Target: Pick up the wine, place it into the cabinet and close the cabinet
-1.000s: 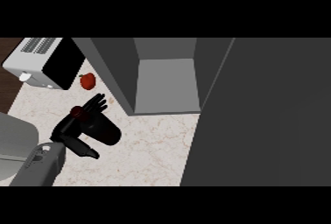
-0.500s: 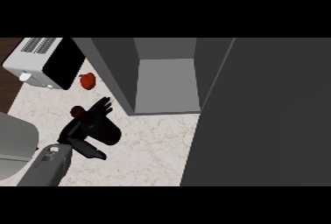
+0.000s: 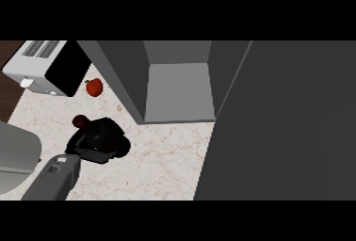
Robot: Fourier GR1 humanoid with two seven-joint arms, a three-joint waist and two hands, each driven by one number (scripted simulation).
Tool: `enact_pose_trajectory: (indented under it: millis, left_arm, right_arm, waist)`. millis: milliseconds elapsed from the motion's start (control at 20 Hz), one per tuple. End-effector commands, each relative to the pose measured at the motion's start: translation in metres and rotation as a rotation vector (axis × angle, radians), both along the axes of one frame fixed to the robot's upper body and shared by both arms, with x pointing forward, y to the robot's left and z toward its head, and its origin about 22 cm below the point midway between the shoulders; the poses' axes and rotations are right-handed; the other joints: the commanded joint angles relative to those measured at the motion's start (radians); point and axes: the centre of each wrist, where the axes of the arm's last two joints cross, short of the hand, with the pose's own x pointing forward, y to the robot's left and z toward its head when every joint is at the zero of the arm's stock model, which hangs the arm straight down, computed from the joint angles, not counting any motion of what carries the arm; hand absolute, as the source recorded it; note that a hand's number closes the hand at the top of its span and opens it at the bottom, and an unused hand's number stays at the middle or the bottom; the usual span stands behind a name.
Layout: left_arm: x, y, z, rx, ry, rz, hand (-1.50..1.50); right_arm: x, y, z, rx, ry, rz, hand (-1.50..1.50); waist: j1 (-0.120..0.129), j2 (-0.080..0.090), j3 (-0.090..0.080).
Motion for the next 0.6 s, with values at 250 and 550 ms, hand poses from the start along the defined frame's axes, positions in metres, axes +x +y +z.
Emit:
enact_pose_trajectory:
  millis: [250, 550]
  left_arm:
    - [-0.027, -0.013, -0.024, -0.055, -0.141, 0.142, 1.50]
    - [-0.061, -0.003, -0.036, -0.048, -0.180, 0.363, 1.50]
  right_arm:
    - [-0.030, -0.018, 0.023, 0.037, -0.041, -0.022, -1.50]
    - [-0.038, -0.020, 0.015, 0.047, -0.049, -0.031, -1.50]
  waist:
    - [0.020, -0.005, 0.001]
    - [0.028, -0.008, 0.004]
